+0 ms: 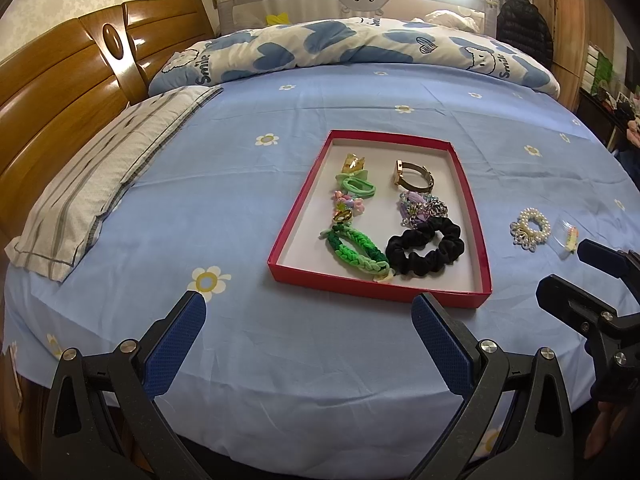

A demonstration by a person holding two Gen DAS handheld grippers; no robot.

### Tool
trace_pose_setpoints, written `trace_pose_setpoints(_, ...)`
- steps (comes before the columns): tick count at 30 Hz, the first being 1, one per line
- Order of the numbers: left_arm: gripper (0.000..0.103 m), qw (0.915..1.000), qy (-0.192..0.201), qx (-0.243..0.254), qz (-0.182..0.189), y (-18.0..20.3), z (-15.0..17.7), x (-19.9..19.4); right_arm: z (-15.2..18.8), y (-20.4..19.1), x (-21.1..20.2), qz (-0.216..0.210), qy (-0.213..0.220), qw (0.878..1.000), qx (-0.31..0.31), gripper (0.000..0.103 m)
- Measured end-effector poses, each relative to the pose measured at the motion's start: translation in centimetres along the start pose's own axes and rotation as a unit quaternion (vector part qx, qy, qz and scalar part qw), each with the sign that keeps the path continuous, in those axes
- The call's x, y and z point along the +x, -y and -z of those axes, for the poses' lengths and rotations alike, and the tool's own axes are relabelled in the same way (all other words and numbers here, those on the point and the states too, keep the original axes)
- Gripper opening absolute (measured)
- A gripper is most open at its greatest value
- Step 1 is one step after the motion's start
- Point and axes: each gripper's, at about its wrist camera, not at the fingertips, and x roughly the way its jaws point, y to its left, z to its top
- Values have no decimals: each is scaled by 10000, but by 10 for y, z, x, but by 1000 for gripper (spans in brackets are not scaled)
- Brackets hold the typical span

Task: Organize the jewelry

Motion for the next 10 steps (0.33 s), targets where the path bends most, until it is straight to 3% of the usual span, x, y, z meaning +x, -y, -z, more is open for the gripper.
trace_pose_setpoints(10,103,10000,-80,-40,24,-2,0,4,0,5,4,-5,-32,10000,60,102)
